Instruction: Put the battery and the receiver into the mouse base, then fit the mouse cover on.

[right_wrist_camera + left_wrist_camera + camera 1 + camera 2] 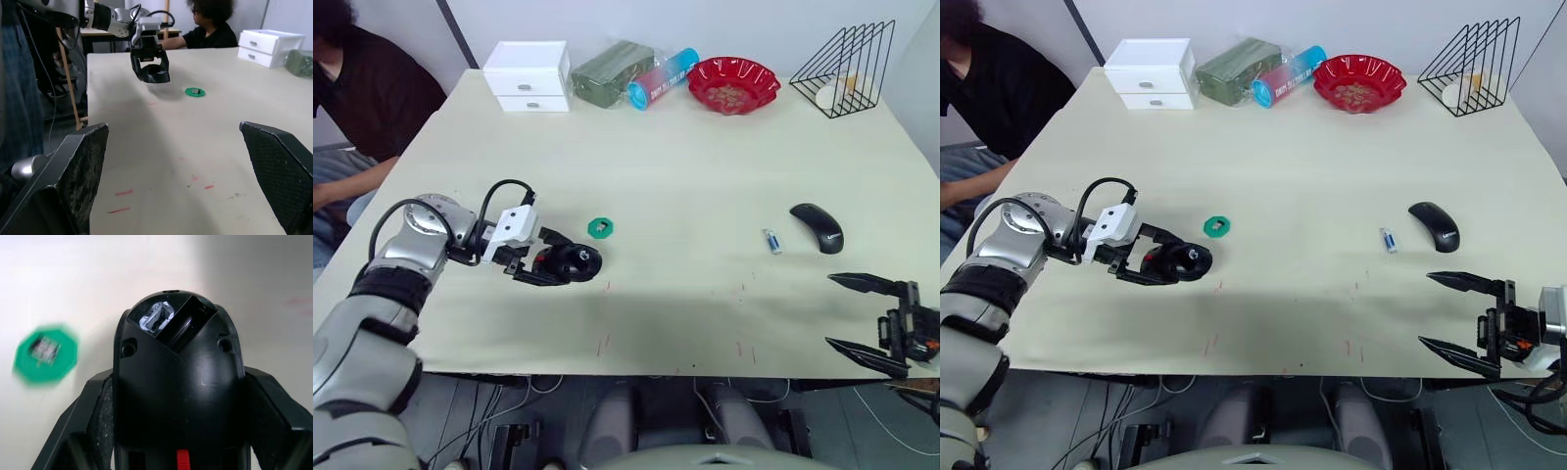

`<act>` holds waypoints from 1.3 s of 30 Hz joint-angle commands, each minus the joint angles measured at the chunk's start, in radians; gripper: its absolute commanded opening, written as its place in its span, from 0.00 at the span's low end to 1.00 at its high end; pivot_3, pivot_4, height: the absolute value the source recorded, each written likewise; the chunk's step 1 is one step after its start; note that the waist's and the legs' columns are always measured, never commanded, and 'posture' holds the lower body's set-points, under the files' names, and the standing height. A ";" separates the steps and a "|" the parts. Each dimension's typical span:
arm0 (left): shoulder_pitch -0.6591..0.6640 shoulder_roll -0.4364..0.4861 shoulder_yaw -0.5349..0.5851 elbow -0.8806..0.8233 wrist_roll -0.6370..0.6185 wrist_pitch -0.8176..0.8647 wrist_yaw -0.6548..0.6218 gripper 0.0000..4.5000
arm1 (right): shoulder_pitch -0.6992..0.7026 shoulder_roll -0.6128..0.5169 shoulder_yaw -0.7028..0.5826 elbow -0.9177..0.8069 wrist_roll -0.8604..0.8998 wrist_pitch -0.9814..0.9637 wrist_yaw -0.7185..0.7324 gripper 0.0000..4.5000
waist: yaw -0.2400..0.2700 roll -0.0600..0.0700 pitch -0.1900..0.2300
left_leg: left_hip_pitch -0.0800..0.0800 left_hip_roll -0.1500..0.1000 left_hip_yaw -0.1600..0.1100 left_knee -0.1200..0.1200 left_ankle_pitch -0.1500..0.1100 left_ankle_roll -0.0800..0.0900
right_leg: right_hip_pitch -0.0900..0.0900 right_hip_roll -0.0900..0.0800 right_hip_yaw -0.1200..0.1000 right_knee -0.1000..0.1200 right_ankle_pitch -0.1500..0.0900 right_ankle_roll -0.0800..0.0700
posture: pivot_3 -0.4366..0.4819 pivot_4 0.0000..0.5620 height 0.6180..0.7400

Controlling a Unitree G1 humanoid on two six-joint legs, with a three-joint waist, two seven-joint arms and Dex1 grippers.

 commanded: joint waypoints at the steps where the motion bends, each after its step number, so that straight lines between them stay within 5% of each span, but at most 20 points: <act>1: 0.064 0.032 0.101 -0.222 0.001 0.148 0.024 0.65 | -0.016 -0.003 -0.005 0.010 0.004 -0.012 0.016 1.00 | 0.001 0.000 0.000 | 0.000 0.000 0.000 0.000 0.000 0.000 | 0.000 0.000 0.000 0.000 0.000 0.000 | 0.48 0.27 1.00; 9: 0.198 0.017 0.208 -0.644 0.060 0.467 0.229 0.65 | -0.040 -0.007 0.000 0.030 0.000 -0.006 0.033 1.00 | 0.000 0.000 0.000 | 0.000 0.000 0.000 0.000 0.000 0.000 | 0.000 0.000 0.000 0.000 0.000 0.000 | 0.48 0.27 1.00; 18: 0.194 -0.093 0.126 -0.952 0.207 0.803 0.400 0.65 | -0.036 -0.012 -0.010 0.034 -0.001 -0.006 0.039 1.00 | 0.004 0.000 0.000 | 0.000 0.000 0.000 0.000 0.000 0.000 | 0.001 0.001 0.001 -0.001 0.000 0.000 | 0.48 0.27 1.00; 25: 0.155 -0.204 0.034 -1.004 0.300 0.980 0.486 0.65 | -0.014 -0.016 -0.024 0.007 0.007 0.005 0.027 1.00 | -0.005 0.001 0.000 | 0.001 0.000 -0.002 0.000 0.000 0.000 | 0.001 0.002 0.002 -0.001 0.000 0.000 | 0.48 0.27 1.00; 39: 0.128 -0.313 -0.095 -0.913 0.471 0.879 0.460 0.65 | 0.010 -0.017 -0.036 -0.041 0.017 0.021 0.007 1.00 | 0.001 0.001 0.000 | 0.001 -0.001 -0.001 0.001 0.000 0.000 | 0.001 0.002 0.003 -0.001 0.000 0.000 | 0.48 0.27 1.00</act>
